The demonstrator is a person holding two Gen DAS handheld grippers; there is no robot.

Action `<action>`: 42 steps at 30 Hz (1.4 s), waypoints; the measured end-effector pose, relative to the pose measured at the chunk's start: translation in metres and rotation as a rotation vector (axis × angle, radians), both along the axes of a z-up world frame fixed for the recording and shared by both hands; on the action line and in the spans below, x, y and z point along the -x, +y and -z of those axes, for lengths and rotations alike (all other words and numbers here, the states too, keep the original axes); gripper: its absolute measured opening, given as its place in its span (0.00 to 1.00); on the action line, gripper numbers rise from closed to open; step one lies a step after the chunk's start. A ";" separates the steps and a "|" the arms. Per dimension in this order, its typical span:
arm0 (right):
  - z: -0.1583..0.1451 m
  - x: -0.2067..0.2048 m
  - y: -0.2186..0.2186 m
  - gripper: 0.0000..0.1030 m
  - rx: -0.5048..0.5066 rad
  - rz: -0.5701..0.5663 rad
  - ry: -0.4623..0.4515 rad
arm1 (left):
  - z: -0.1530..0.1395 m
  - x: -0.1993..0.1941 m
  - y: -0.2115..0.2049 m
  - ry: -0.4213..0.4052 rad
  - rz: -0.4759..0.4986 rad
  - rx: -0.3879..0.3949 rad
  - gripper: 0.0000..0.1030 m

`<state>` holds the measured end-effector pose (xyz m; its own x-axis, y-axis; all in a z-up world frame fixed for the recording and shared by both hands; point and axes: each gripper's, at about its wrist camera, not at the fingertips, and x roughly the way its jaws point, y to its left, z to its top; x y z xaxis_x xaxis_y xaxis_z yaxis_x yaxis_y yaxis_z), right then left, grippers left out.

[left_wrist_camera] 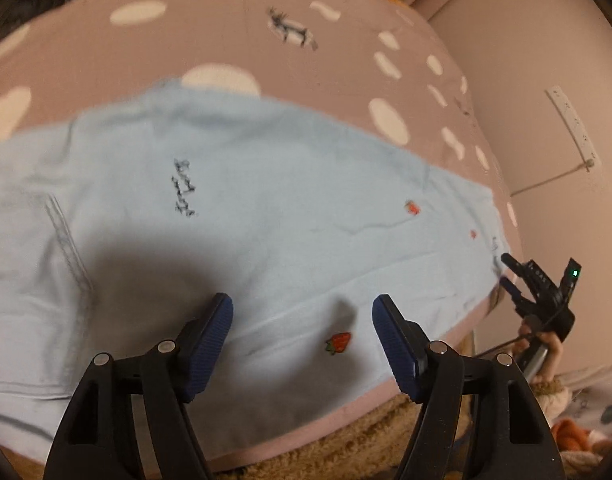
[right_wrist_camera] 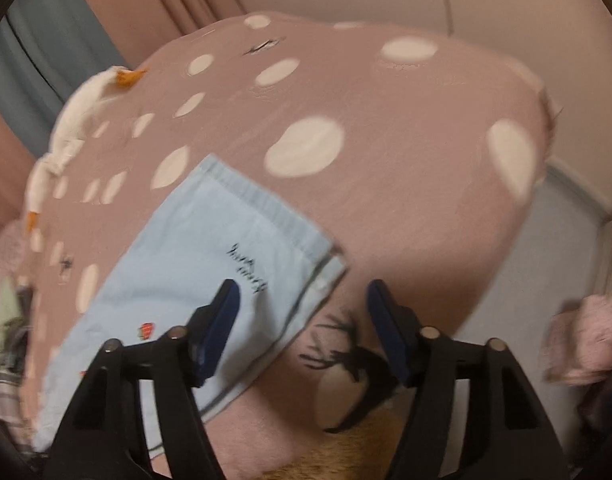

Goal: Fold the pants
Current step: 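Lay the pants flat and open both grippers, then grasp the folded leg seam edge with the left gripper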

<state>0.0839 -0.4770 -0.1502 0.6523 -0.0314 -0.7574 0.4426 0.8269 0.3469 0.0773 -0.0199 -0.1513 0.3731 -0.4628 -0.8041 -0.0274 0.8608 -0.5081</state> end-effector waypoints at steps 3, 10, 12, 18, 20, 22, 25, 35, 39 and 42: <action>0.007 -0.005 -0.003 0.38 -0.007 0.039 -0.037 | 0.000 0.000 0.004 0.014 -0.012 0.022 0.70; 0.001 -0.019 -0.010 0.13 -0.085 0.068 -0.084 | -0.004 0.007 0.018 0.023 -0.050 0.116 0.70; -0.020 -0.014 0.001 0.12 -0.041 0.054 -0.139 | -0.009 0.009 0.022 0.034 -0.055 0.130 0.70; -0.108 0.006 0.067 0.12 0.052 -0.168 -0.374 | -0.046 0.018 0.044 -0.108 -0.112 0.069 0.70; -0.127 0.011 0.097 0.12 0.072 -0.262 -0.426 | -0.054 0.021 0.051 -0.137 -0.129 0.057 0.70; -0.139 0.015 0.138 0.12 0.077 -0.390 -0.463 | -0.058 0.023 0.059 -0.147 -0.151 0.051 0.70; -0.137 0.018 0.198 0.12 0.064 -0.583 -0.455 | -0.058 0.025 0.072 -0.153 -0.183 0.065 0.70; -0.023 -0.006 0.357 0.17 0.093 -0.977 -0.098 | -0.045 0.019 0.078 -0.126 -0.207 0.054 0.70; 0.001 -0.011 0.366 0.39 0.080 -1.009 0.020 | -0.039 0.012 0.072 -0.104 -0.185 0.052 0.71; -0.013 -0.008 0.351 0.57 0.040 -1.000 -0.011 | -0.037 0.005 0.067 -0.105 -0.159 0.069 0.71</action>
<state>0.0923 -0.1265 -0.1368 0.3998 0.5099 -0.7617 -0.4654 0.8288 0.3105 0.0719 0.0474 -0.1140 0.5257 -0.4439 -0.7257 -0.1044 0.8130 -0.5729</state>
